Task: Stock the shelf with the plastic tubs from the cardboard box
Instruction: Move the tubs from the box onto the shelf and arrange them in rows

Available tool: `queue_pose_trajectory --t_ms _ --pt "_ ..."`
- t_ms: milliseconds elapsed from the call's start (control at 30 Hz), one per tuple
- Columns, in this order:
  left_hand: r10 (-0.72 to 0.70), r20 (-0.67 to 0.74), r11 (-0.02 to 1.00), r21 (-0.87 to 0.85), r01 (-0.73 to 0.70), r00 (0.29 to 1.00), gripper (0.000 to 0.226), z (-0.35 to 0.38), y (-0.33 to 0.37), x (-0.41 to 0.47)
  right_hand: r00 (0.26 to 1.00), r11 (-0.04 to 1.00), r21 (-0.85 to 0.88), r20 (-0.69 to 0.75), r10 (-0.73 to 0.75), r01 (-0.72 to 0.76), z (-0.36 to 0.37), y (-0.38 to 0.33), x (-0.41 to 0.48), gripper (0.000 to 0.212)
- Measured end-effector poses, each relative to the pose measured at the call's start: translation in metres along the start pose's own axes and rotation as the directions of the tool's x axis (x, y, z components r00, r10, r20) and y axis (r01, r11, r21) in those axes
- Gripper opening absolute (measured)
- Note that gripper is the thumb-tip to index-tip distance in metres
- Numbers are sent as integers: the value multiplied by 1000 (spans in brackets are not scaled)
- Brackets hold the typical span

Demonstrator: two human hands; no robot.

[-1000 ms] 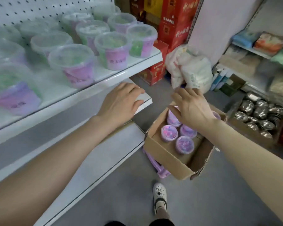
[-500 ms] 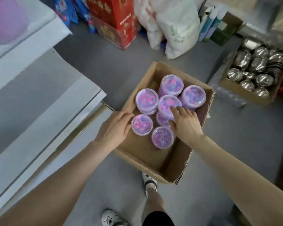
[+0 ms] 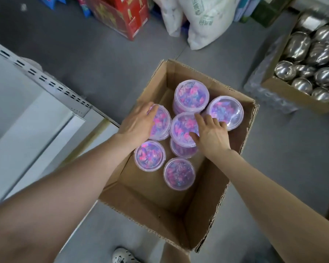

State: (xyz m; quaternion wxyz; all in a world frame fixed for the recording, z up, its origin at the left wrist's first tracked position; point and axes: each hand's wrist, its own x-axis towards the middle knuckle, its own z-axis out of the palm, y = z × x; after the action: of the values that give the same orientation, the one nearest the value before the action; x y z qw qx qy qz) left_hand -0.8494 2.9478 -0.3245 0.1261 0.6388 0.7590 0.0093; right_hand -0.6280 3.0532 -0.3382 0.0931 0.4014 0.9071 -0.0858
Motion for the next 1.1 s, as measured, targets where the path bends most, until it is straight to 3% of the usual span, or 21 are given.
queue_pose_trajectory --t_ms 100,200,400,667,800,900,1100 --pt "0 71 997 74 -6 997 65 8 -5 20 999 999 33 15 -33 32 6 4 3 63" --pt "-21 149 994 106 6 989 59 9 -4 35 998 998 49 49 -39 37 7 5 4 68" --pt "-33 121 996 90 22 992 42 -1 4 28 974 973 189 206 95 -135 7 6 -5 82" --pt "-98 29 988 -115 101 995 35 -26 17 -53 907 823 391 257 332 -412 -2 2 -37 36" --pt "-195 -20 960 -208 187 981 32 -46 24 -102 897 837 325 208 390 -440 -18 -15 -59 30" --pt "-275 -72 940 -228 252 959 31 -66 28 -148 881 793 384 197 430 -473 -41 -31 -85 28" --pt "-346 -152 927 -207 312 926 34 -118 28 -265 930 820 459 47 364 -343 -98 -96 -151 29"
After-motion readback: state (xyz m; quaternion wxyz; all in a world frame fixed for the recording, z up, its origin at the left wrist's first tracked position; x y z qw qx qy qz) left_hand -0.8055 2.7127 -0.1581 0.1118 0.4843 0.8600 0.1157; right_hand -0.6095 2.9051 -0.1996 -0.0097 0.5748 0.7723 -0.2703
